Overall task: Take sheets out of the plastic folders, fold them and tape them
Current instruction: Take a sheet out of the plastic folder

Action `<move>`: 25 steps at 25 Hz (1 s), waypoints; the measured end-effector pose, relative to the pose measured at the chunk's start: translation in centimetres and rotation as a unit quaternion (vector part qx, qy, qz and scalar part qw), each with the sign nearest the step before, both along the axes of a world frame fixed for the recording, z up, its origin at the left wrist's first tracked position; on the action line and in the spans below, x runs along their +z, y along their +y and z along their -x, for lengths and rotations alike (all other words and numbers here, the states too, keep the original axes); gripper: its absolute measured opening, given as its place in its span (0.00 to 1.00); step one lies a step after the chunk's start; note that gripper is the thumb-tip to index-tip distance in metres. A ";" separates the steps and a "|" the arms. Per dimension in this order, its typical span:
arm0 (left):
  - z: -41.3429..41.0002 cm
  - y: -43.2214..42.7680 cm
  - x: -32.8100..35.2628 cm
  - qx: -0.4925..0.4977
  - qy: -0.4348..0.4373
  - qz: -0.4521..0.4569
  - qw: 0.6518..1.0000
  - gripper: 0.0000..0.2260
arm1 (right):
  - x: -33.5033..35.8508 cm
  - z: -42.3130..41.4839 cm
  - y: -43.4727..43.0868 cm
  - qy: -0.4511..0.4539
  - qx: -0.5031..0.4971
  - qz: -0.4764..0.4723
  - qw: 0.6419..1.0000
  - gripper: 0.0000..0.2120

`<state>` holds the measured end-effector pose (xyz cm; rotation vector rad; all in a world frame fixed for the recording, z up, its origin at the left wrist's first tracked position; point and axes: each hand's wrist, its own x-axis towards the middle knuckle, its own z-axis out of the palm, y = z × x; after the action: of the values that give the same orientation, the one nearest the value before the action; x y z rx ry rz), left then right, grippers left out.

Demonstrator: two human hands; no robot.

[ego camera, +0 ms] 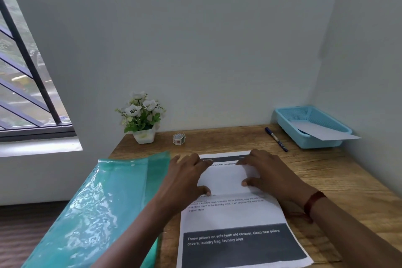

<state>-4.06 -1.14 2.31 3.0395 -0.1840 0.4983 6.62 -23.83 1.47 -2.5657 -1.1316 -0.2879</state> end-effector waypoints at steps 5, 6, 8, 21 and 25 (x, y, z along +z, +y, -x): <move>3.0 -0.3 0.4 -0.051 -0.046 0.059 0.996 0.21 | -0.2 2.3 -1.2 -0.034 0.040 -0.108 0.993 0.12; 3.5 -0.5 0.2 -0.054 -0.035 0.058 0.996 0.20 | -0.3 2.9 -1.3 -0.032 0.037 -0.108 0.993 0.11; 4.3 -0.8 -0.4 -0.061 -0.001 0.017 0.998 0.19 | -0.6 4.2 -1.5 -0.038 0.037 -0.081 0.995 0.11; 7.8 -4.6 -4.1 -0.005 0.179 -0.034 0.983 0.29 | -3.0 11.0 -0.1 0.070 0.004 0.202 0.977 0.35; 7.7 -4.8 -4.1 -0.021 0.171 -0.005 0.985 0.27 | -2.8 11.6 0.9 0.102 0.025 0.192 0.976 0.42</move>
<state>-11.80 -5.94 -1.84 3.0596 -0.2312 -0.0324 -5.00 -22.90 -1.37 -2.8038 -1.2709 0.2274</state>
